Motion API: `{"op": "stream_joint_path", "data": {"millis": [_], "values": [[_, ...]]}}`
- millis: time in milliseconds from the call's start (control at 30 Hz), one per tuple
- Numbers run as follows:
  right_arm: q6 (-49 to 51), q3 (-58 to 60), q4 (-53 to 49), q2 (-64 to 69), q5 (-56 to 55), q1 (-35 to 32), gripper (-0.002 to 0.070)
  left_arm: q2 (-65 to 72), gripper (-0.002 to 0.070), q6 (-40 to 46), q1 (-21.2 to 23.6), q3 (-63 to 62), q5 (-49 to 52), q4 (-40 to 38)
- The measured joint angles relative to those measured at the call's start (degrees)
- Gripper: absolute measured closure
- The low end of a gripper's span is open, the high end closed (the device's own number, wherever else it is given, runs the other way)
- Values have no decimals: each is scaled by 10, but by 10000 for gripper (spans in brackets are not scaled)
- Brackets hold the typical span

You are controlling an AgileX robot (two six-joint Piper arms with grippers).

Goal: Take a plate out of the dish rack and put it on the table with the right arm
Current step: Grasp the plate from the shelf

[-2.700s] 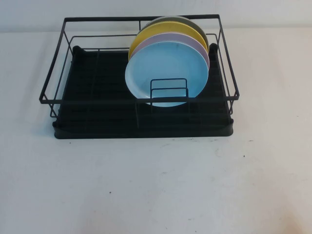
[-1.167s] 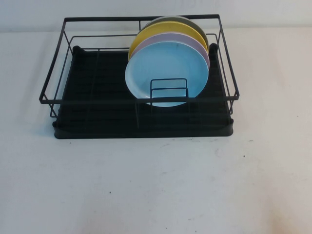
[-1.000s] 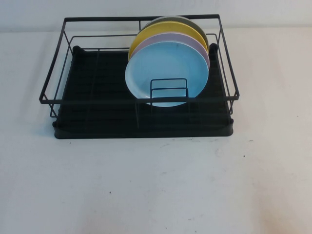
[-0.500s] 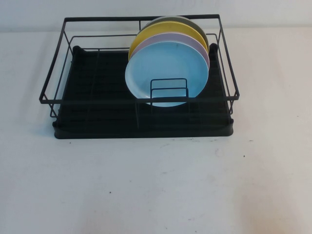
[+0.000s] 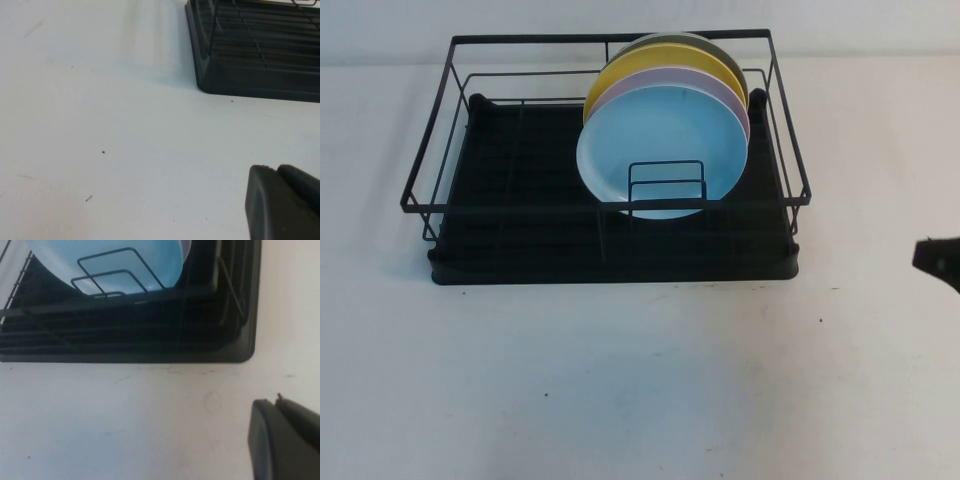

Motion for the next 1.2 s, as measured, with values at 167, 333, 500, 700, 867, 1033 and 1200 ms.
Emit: {"op": "stream_joint_path", "data": {"millis": [167, 333, 500, 700, 867, 1033, 1200], "values": [[-41, -112, 8, 132, -4, 37, 694, 0, 678, 0, 0, 0, 0, 0], [-57, -217, -7, 232, -12, 96, 694, 0, 678, 0, 0, 0, 0, 0], [-81, -313, -23, 312, -9, 150, 694, 0, 678, 0, 0, 0, 0, 0], [-160, -421, -36, 385, -5, 165, 654, 0, 678, 0, 0, 0, 0, 0], [-249, -492, -38, 431, -5, 165, 503, 0, 679, 0, 0, 0, 0, 0], [-311, -544, -38, 472, -7, 165, 370, 0, 679, 0, 0, 0, 0, 0], [-374, -565, -39, 494, -17, 165, 346, 0, 679, 0, 0, 0, 0, 0]]}}
